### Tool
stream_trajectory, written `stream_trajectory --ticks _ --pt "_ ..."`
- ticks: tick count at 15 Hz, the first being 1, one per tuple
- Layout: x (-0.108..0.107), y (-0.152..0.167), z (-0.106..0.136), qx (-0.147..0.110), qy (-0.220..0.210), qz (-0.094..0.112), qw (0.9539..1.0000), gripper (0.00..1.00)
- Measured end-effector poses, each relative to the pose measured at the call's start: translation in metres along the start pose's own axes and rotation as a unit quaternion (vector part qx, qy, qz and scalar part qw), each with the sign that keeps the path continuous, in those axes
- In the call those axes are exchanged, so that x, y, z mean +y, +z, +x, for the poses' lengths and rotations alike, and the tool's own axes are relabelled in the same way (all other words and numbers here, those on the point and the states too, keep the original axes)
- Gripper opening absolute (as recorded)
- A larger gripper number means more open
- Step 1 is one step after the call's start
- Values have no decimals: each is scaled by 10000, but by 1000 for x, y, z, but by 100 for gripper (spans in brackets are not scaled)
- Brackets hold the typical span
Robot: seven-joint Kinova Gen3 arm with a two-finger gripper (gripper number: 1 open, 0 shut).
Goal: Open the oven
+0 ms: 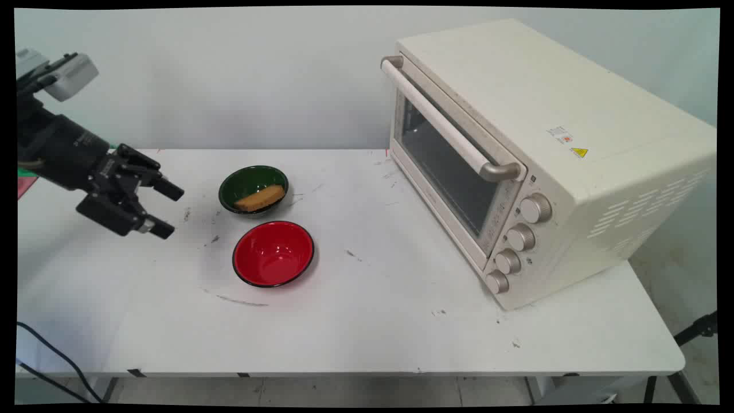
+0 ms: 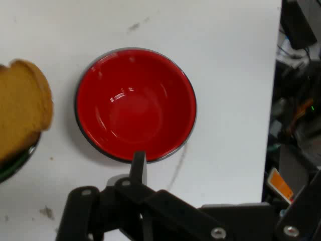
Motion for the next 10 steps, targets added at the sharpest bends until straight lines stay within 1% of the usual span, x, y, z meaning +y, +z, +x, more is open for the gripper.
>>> stream_trajectory --ticks 3,7,8,10 --pt "-2 3 15 136 -56 106 9998 100" --pt "-7 5 49 346 -162 260 9989 100" --pt "-9 6 62 408 -187 305 9985 100" --pt "-14 7 97 542 -229 409 9974 100"
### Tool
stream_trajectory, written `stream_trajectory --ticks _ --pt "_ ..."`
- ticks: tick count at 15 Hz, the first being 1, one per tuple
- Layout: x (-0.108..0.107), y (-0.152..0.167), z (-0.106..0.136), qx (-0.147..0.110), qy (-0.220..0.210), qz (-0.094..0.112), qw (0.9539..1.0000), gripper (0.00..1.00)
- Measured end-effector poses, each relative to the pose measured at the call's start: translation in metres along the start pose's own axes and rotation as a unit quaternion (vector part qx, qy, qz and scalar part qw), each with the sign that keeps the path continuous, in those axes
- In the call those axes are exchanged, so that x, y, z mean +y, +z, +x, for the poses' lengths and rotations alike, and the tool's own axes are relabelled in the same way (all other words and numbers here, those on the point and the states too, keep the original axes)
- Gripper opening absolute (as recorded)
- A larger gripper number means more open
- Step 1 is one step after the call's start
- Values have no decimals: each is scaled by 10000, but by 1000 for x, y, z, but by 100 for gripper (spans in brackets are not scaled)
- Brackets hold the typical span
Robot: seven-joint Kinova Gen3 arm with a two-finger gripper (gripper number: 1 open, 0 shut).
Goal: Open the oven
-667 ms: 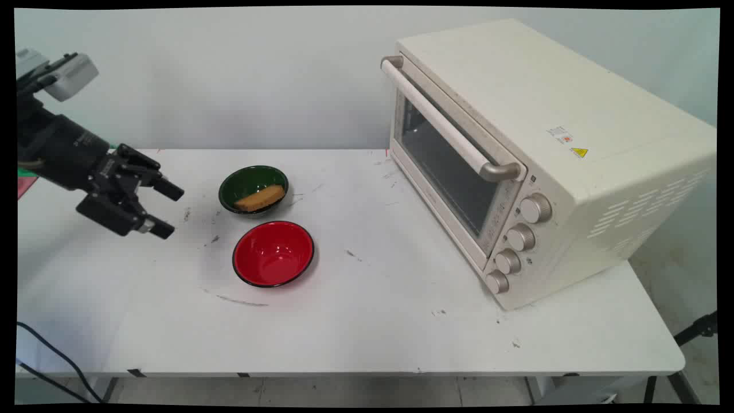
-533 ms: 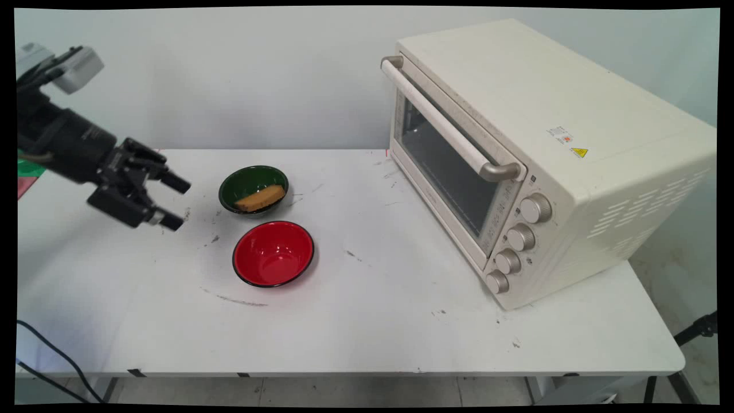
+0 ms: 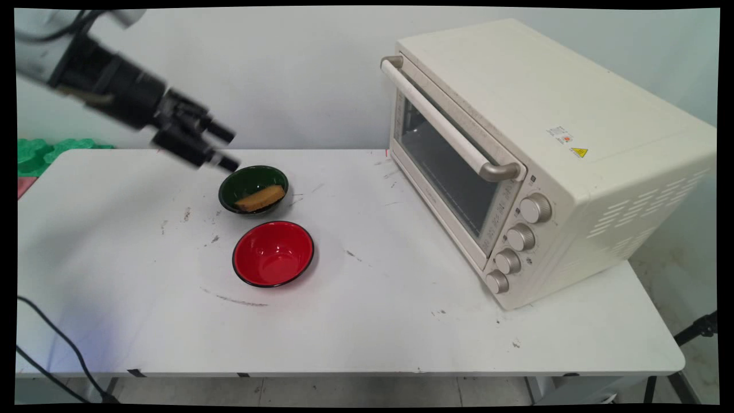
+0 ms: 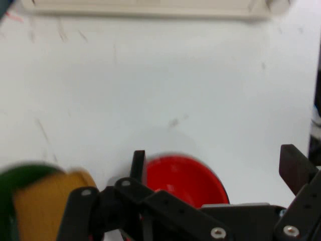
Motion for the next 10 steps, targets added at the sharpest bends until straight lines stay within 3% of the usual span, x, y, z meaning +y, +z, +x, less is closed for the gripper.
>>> stream_trajectory --ticks 10 --pt "-23 26 125 307 11 270 9992 100"
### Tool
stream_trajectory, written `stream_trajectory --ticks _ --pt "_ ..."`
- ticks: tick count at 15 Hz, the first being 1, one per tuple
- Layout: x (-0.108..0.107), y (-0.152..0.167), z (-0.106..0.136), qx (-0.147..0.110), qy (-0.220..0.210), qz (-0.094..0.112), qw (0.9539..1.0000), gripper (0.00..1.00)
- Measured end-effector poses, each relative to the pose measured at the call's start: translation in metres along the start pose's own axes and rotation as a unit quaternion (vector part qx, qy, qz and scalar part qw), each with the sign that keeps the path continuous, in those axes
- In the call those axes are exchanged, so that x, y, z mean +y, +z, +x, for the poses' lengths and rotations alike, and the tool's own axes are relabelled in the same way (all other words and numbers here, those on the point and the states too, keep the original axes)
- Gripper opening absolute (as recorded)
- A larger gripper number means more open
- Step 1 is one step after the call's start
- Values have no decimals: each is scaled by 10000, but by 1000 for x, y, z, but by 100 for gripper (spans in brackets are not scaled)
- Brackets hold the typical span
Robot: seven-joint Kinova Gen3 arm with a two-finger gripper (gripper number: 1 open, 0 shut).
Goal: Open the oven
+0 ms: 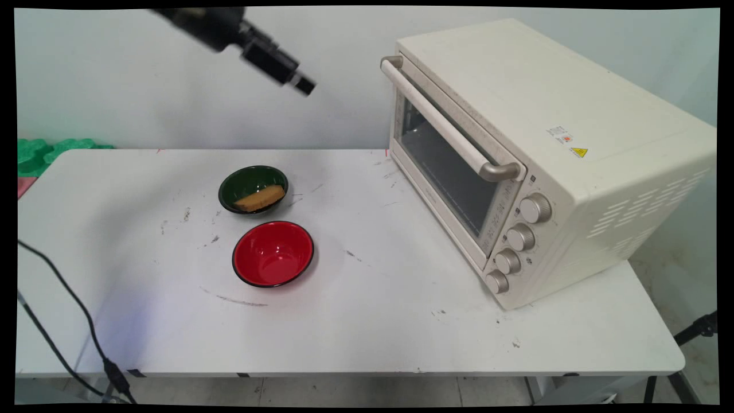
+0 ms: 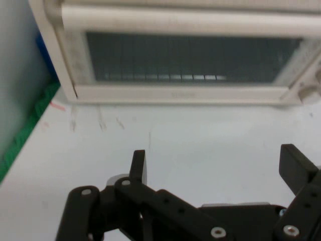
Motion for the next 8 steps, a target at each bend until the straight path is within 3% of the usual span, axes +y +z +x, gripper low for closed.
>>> stream_trajectory --ticks 5,8 --pt "-5 39 62 95 80 38 9999 100" --pt "-4 63 87 95 135 11 9999 100"
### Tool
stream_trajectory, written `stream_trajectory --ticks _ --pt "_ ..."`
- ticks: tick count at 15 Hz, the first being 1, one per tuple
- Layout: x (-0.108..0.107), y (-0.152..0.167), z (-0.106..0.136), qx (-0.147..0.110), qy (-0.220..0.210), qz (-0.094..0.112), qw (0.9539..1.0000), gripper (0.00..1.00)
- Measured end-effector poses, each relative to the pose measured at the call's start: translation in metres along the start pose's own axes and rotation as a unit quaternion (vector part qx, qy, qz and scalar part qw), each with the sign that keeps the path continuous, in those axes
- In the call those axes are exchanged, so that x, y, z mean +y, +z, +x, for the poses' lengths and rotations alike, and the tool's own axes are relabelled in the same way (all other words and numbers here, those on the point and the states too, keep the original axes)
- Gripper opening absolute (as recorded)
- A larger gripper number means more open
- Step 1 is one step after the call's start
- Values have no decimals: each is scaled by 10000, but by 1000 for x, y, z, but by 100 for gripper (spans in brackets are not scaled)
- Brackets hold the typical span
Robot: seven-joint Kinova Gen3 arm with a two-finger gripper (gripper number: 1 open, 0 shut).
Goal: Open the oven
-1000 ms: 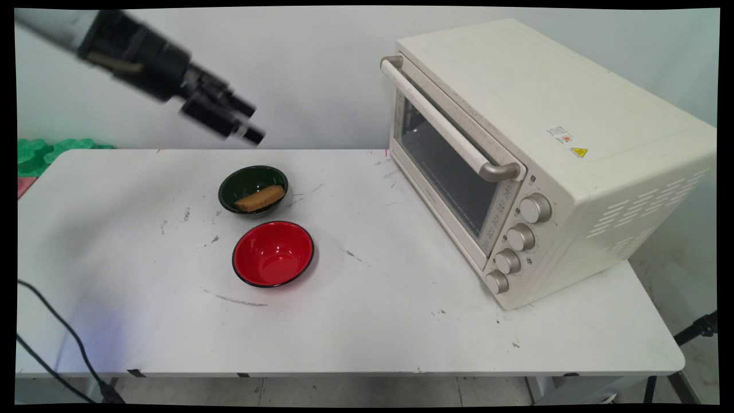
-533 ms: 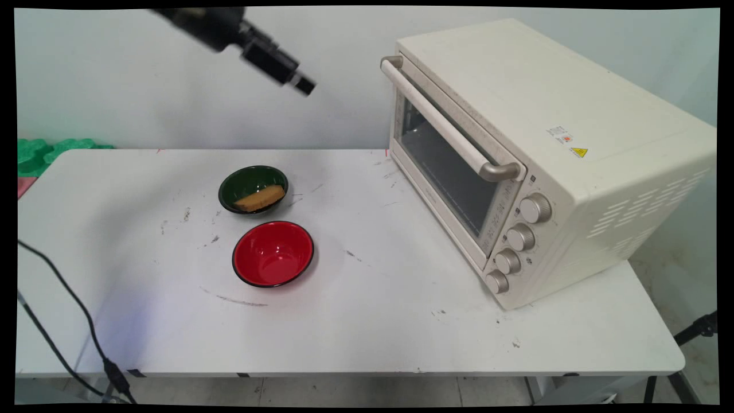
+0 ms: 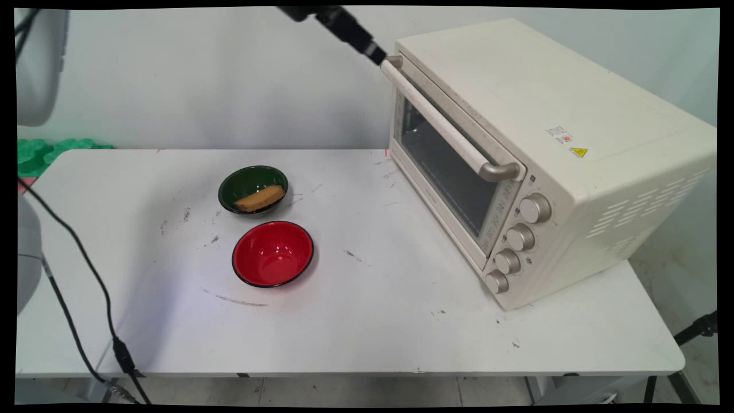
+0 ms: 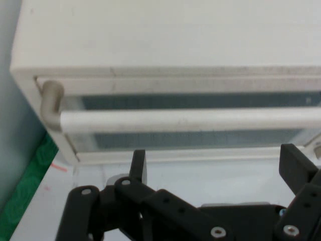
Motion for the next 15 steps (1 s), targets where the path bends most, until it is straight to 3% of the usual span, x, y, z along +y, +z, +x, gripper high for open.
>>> stream_trajectory --ticks 8,9,15 --pt "8 63 32 -108 251 -120 9996 100" --pt "8 69 33 -129 289 -128 9994 0" --pt "10 100 34 -236 447 -87 9987 0"
